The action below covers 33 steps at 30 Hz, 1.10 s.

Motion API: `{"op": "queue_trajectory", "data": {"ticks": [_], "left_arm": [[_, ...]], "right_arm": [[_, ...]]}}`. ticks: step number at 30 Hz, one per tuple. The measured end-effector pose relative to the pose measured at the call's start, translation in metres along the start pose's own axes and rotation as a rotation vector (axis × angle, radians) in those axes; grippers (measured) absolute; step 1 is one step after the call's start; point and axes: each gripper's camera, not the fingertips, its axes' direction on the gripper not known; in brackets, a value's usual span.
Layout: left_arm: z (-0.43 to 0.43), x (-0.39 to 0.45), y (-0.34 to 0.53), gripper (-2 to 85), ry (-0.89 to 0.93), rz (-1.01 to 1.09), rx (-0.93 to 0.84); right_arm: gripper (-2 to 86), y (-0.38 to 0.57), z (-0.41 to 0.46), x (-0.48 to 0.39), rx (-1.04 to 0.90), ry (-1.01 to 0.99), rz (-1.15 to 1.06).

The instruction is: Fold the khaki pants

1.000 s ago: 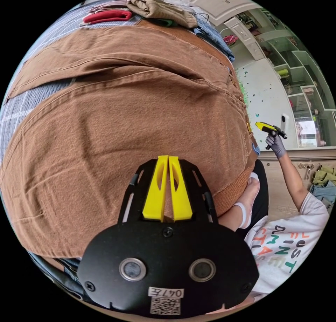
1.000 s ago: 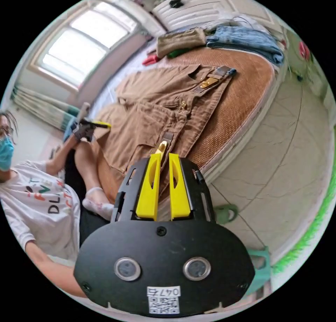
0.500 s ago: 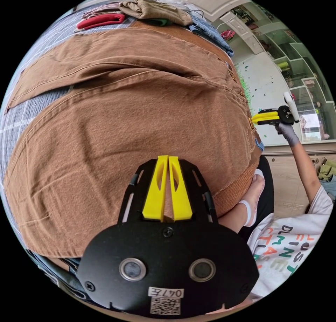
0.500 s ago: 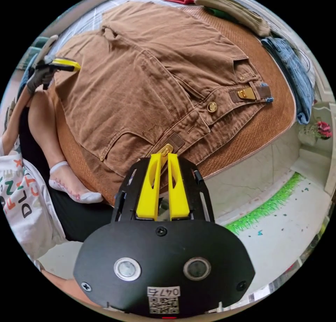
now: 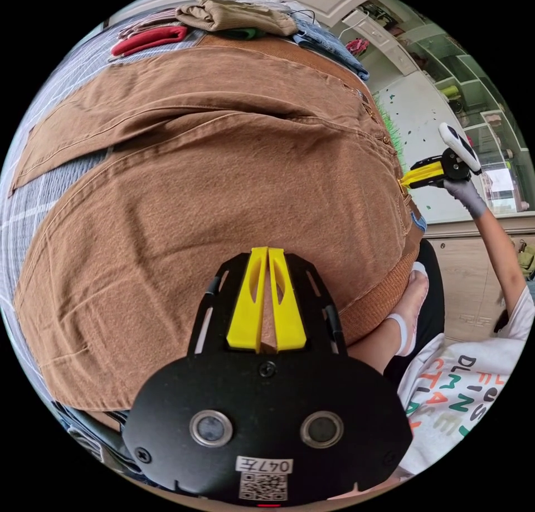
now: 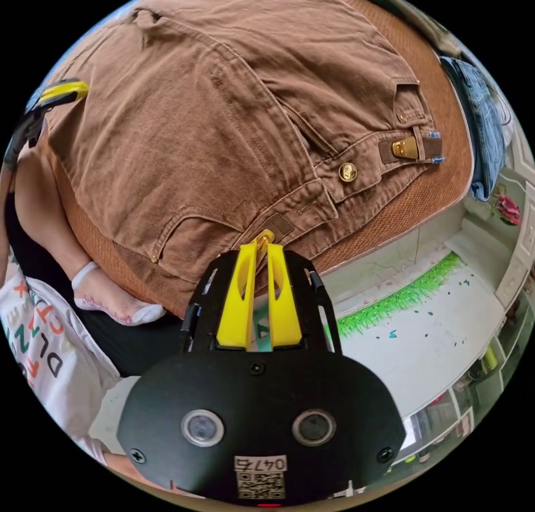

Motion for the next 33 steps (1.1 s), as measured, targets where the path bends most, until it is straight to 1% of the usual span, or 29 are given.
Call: {"op": "queue_trajectory", "data": {"ticks": [1,3,5,6,10,11,13,14,15,16,17,18,20,22,27,31,33], "left_arm": [[-0.002,0.001,-0.003,-1.0,-0.004,0.003,-0.001],[-0.005,0.001,-0.007,-1.0,-0.007,0.005,-0.001],[-0.008,0.002,-0.012,-1.0,-0.011,0.007,0.001],[-0.009,0.002,-0.014,-1.0,-0.011,0.008,0.001],[-0.015,0.002,-0.024,-1.0,-0.016,0.013,-0.002],[-0.017,0.002,-0.027,-1.0,-0.019,0.015,-0.002],[-0.019,0.002,-0.031,-1.0,-0.020,0.017,-0.001],[-0.021,0.001,-0.034,-1.0,-0.019,0.017,0.000],[-0.022,0.000,-0.036,-1.0,-0.017,0.015,0.000],[-0.023,-0.001,-0.038,-1.0,-0.014,0.013,0.001],[-0.025,-0.002,-0.042,-1.0,-0.011,0.013,0.001],[-0.025,-0.003,-0.044,-1.0,-0.009,0.012,-0.001],[-0.028,-0.003,-0.052,-1.0,-0.013,0.018,-0.012],[-0.030,-0.003,-0.058,-1.0,-0.018,0.021,-0.017],[-0.036,-0.004,-0.069,-1.0,-0.026,0.023,-0.011],[-0.041,-0.006,-0.078,-1.0,-0.027,0.023,-0.005],[-0.043,-0.008,-0.083,-1.0,-0.025,0.021,-0.005]], "right_arm": [[0.8,-0.007,-0.004,-0.001,-0.010,-0.017,0.013],[0.7,-0.017,-0.011,-0.008,-0.023,-0.005,-0.032],[0.5,-0.025,-0.018,-0.032,-0.025,0.095,-0.212],[0.5,-0.025,-0.019,-0.039,-0.023,0.128,-0.263],[-0.5,-0.017,-0.019,-0.085,-0.023,0.380,-0.614],[-0.5,-0.014,-0.011,-0.096,-0.056,0.544,-0.669],[-0.6,-0.010,0.009,-0.106,-0.167,0.682,-0.768],[-0.5,-0.010,0.014,-0.110,-0.171,0.698,-0.765],[-0.5,-0.010,0.012,-0.110,-0.159,0.687,-0.753],[-0.4,-0.012,0.001,-0.107,-0.097,0.631,-0.674],[-0.2,-0.014,-0.019,-0.095,-0.007,0.511,-0.542],[-0.1,-0.015,-0.028,-0.087,0.033,0.439,-0.470],[0.9,-0.004,-0.060,-0.053,0.222,0.177,-0.231],[1.6,0.005,-0.070,-0.040,0.305,0.089,-0.126],[1.8,-0.005,-0.058,-0.035,0.229,0.048,-0.046],[1.1,-0.021,-0.049,-0.027,0.177,-0.034,0.029],[0.9,-0.028,-0.050,-0.026,0.144,-0.032,0.034]]}}
